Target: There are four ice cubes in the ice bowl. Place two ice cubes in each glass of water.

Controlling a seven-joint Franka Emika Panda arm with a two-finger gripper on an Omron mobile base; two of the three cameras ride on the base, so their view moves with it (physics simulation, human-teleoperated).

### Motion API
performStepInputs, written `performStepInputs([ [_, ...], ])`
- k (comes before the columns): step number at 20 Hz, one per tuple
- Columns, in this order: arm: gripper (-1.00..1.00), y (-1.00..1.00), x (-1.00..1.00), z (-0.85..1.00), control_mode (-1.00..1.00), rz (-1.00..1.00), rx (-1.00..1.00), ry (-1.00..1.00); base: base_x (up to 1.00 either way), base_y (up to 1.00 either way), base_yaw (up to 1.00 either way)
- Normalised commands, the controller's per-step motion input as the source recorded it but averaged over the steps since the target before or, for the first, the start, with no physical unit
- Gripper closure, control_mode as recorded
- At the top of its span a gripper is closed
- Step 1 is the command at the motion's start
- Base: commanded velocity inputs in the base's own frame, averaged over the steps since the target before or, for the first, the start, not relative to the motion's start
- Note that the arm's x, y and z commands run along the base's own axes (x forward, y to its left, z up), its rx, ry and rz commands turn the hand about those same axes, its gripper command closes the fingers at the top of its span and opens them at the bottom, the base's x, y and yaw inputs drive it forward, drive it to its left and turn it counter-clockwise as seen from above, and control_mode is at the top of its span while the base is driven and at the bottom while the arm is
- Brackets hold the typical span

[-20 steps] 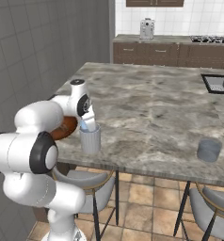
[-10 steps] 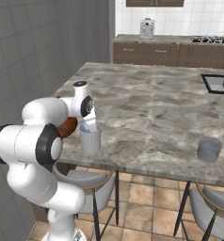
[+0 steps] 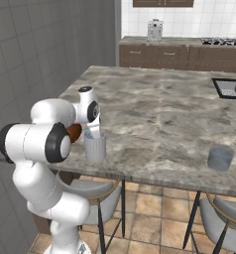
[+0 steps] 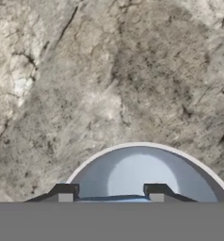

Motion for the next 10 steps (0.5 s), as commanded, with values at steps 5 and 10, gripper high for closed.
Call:
performStepInputs([
  [5, -1.0, 0.0, 0.25, -0.08, -1.0, -0.11, 0.0, 0.0, 0.0, 0.0, 0.0],
  [10, -1.0, 0.0, 0.04, 0.0, -1.0, -0.09, 0.0, 0.0, 0.0, 0.0, 0.0],
])
